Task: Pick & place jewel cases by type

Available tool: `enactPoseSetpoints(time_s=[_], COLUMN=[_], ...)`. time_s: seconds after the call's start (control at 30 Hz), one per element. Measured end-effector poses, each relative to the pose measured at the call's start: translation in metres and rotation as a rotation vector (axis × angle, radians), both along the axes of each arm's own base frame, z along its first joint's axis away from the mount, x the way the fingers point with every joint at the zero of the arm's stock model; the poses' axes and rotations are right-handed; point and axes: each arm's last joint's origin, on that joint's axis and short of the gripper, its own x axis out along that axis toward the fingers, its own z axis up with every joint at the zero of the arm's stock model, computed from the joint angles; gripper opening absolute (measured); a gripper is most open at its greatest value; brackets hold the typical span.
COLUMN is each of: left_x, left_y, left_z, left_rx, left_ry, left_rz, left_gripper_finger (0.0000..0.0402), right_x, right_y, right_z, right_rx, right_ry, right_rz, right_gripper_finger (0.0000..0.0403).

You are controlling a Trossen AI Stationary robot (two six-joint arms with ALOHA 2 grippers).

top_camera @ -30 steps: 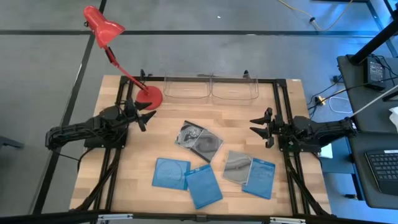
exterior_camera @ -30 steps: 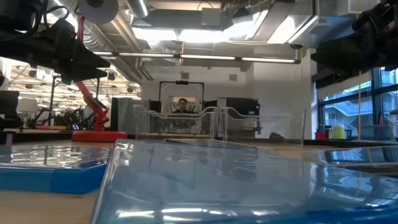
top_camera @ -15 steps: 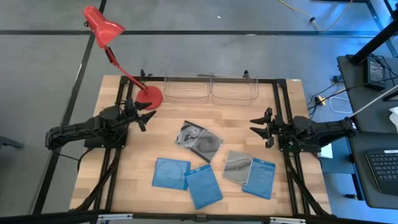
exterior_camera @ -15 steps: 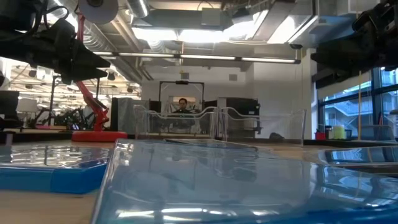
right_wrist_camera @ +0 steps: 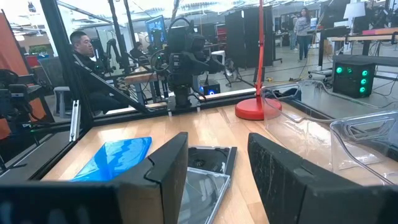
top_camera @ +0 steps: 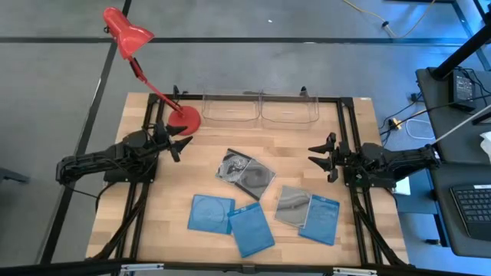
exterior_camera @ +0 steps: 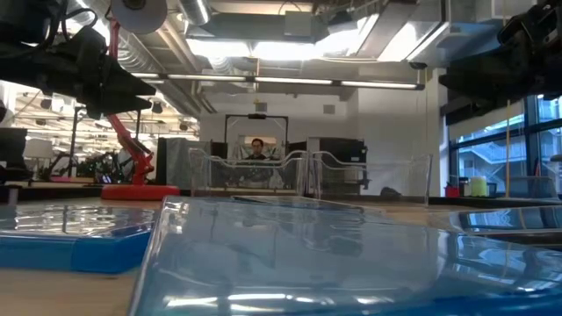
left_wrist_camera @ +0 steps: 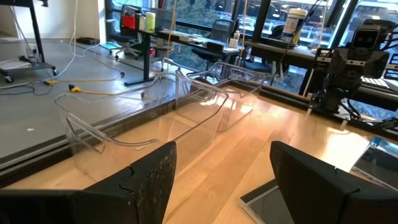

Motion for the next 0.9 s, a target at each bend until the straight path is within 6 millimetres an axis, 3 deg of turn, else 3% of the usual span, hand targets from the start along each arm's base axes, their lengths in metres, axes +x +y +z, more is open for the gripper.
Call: enactPoseSetpoints(time_s=[0.23,0.5,0.63,0.9], left_x=[0.0000,0.0000,0.0000,-0.0003], left_y=[0.0000,0.0000,0.0005,0.0013], left_z=[0.0000,0.0005,0.0018,0.0095], left_rx=[0.000,0.001,-0.018,-0.303], left_ry=[0.000,-0.005,-0.037,-0.307], left_rz=[0.000,0.000,0.018,0.059], left_gripper_finger=[0.0255,0.0255,0.0255,0.0255], right_x=[-0.0001,-0.0001,-0.0001,-0.0004], right_y=[0.0000,-0.0003,-0.0002,-0.0008], right_z=[0.0005,0.0005,0.0004,0.0036], right_rx=[-0.180,-0.204,-0.044,0.264], right_ry=[0.018,0.023,0.002,-0.072], right_rz=[-0.012,-0.024,-0.011,-0.005], right_gripper_finger=[0.0171,0.0171,0.0171,0.0171])
